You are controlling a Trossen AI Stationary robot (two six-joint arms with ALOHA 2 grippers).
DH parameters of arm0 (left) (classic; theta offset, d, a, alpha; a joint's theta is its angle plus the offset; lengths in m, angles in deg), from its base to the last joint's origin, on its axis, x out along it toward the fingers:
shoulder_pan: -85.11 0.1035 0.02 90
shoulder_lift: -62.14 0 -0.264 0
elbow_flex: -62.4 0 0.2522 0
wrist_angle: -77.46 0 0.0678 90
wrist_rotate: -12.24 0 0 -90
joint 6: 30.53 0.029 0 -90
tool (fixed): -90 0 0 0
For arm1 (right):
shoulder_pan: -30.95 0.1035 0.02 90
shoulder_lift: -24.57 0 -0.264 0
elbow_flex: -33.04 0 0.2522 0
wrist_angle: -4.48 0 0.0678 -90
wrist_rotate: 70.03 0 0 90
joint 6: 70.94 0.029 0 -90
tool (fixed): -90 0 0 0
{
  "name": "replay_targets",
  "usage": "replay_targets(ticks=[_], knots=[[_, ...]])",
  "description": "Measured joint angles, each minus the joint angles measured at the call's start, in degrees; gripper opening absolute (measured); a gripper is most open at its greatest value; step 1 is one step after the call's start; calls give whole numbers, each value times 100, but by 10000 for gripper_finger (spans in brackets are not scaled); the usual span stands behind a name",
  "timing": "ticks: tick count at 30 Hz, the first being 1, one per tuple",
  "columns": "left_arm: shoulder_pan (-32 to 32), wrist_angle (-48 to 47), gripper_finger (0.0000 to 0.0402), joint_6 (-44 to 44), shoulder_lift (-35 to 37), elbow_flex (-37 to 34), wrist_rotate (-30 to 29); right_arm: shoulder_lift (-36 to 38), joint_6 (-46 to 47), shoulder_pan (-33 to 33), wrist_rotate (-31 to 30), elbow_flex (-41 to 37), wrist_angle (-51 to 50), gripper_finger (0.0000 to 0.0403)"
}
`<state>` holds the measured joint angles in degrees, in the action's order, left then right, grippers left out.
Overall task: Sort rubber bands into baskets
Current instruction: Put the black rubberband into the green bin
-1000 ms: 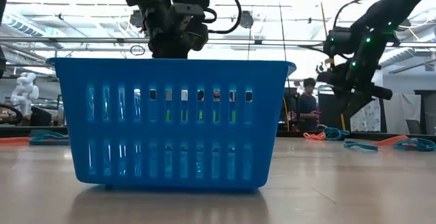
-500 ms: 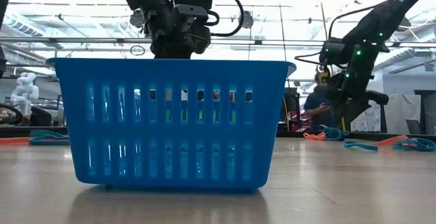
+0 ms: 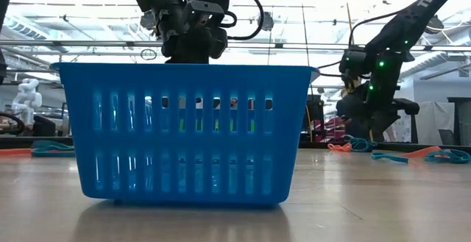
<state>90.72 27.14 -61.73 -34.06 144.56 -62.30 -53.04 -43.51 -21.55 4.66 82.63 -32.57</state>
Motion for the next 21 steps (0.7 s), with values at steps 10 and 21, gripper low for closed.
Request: replay_targets(ticks=[10,21], knots=[[126,-51,183,-4,0,72,551,-290,152,200,-261,0,86,137],[253,-44,183,57,0,489,538,-564,254,413,-245,-2,191,108]])
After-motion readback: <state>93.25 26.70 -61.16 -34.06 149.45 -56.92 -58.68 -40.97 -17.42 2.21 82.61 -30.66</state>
